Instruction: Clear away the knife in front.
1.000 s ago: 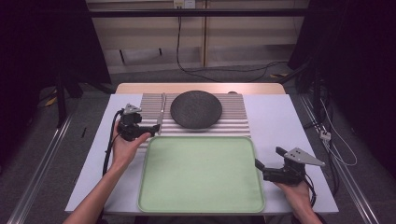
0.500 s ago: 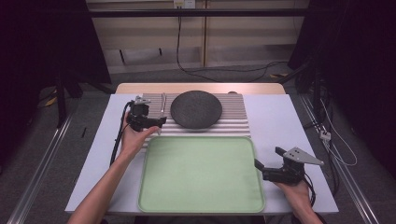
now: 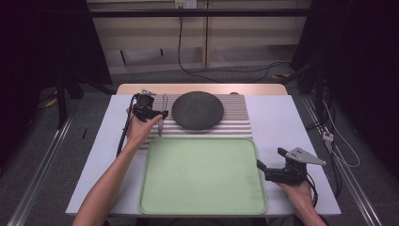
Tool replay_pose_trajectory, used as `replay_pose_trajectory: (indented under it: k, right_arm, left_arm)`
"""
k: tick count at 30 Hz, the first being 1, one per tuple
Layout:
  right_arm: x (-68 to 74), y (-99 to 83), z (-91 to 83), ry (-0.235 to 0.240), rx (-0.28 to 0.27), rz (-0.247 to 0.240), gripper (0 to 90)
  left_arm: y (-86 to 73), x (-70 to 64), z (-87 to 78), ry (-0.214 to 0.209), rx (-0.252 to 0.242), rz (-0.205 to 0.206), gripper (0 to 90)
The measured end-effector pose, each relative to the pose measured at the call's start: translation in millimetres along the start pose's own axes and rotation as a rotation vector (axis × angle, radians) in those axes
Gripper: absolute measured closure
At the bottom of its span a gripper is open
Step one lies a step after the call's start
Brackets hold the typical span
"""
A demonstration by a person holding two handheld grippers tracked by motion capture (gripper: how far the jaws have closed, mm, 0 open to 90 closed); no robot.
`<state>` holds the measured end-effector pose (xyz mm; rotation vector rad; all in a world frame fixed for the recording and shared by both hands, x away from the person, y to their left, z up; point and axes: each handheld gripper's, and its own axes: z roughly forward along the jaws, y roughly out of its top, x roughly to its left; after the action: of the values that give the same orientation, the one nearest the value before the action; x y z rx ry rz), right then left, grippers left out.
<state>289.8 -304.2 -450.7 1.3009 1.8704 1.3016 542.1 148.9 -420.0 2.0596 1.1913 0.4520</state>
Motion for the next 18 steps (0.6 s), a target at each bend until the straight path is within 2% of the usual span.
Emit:
replay_pose_trajectory:
  k: [2,5,7,8,10,12,14,15,16,17,18]
  right_arm:
    - [0.0,0.0,0.2,0.001,0.000,0.000,1.8]
    - [0.2,0.0,1.0,0.002,0.002,-0.001,1.8]
    - [0.3,-0.1,1.6,0.004,0.004,-0.002,1.8]
    - [0.4,-0.1,1.6,0.004,0.004,-0.003,1.8]
    - [0.5,-0.1,1.2,0.005,0.003,-0.003,1.8]
    - [0.5,-0.2,1.2,0.005,0.003,-0.006,1.8]
    - [0.5,-0.2,1.3,0.004,0.005,-0.004,1.7]
    - [0.5,-0.2,1.3,0.004,0.005,-0.004,1.7]
    - [0.5,-0.2,1.2,0.004,0.004,-0.006,1.7]
    - [0.5,-0.2,1.2,0.004,0.004,-0.006,1.7]
    - [0.4,-0.2,1.1,0.003,0.005,-0.004,1.7]
  left_arm:
    - [2.9,5.5,7.6,0.004,0.028,-0.005,25.5]
    - [6.5,11.0,17.8,0.030,0.033,-0.019,25.4]
    - [9.5,14.6,23.0,0.024,0.043,-0.023,26.5]
    - [10.9,15.3,25.3,0.035,0.042,-0.032,28.2]
    - [13.8,17.5,29.1,0.022,0.045,-0.028,33.7]
    - [16.1,17.9,35.4,0.031,0.047,-0.041,36.3]
    - [18.3,17.7,41.4,0.031,0.055,-0.045,43.9]
    - [19.9,18.4,43.6,0.018,0.063,-0.046,43.9]
    - [21.6,18.6,45.6,0.023,0.068,-0.047,47.6]
    - [23.5,19.1,47.4,0.022,0.068,-0.054,47.6]
    - [24.8,19.7,48.9,0.020,0.066,-0.057,54.8]
